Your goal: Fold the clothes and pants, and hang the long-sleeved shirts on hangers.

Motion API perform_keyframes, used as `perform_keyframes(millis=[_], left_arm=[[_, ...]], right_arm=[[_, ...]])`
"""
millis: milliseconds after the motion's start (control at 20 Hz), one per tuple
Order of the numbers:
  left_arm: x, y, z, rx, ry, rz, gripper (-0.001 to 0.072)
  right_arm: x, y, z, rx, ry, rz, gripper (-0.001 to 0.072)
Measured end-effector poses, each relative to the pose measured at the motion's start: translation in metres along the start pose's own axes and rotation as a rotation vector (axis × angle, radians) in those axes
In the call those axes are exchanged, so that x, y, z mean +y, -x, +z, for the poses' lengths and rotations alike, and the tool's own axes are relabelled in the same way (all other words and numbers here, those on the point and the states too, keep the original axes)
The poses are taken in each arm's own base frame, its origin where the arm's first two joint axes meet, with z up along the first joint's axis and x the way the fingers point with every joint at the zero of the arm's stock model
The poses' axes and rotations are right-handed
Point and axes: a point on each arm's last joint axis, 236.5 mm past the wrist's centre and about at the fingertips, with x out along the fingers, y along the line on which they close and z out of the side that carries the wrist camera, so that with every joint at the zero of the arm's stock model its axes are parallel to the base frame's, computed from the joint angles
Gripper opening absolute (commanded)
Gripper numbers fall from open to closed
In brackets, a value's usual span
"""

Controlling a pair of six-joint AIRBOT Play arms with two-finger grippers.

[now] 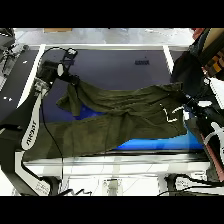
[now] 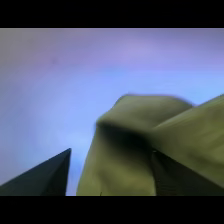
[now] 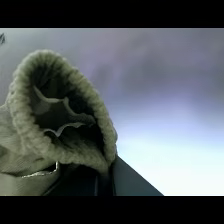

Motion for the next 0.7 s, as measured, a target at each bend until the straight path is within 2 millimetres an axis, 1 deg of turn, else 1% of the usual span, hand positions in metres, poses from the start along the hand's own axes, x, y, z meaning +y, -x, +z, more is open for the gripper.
perform_keyframes(millis=[100, 250, 300, 350, 450, 600, 700], left_arm=[[0.021, 0.005, -0.021, 0.067, 0.063, 0.010, 0.0500], [0.054, 0.016, -0.059, 0.174, 0.178, 0.006, 0.0501], [0.061, 0.019, -0.071, 0.203, 0.223, -0.014, 0.0501], [0.065, 0.020, -0.083, 0.230, 0.278, -0.053, 0.0501], [0.066, 0.020, -0.103, 0.261, 0.375, -0.156, 0.0502], [0.063, 0.016, -0.131, 0.297, 0.499, -0.287, 0.0502], [0.058, 0.011, -0.154, 0.330, 0.546, -0.353, 0.0502]], right_arm=[[0.001, 0.000, -0.002, 0.008, 0.001, 0.006, 0.0037], [0.002, 0.000, -0.003, 0.012, 0.001, 0.009, 0.0037], [0.002, 0.000, -0.003, 0.013, 0.001, 0.011, 0.0037], [0.003, 0.000, -0.003, 0.014, 0.001, 0.012, 0.0038], [0.003, 0.000, -0.004, 0.015, 0.001, 0.012, 0.0038], [0.003, 0.000, -0.004, 0.017, 0.001, 0.014, 0.0037], [0.003, 0.000, -0.004, 0.017, 0.001, 0.013, 0.0037]])
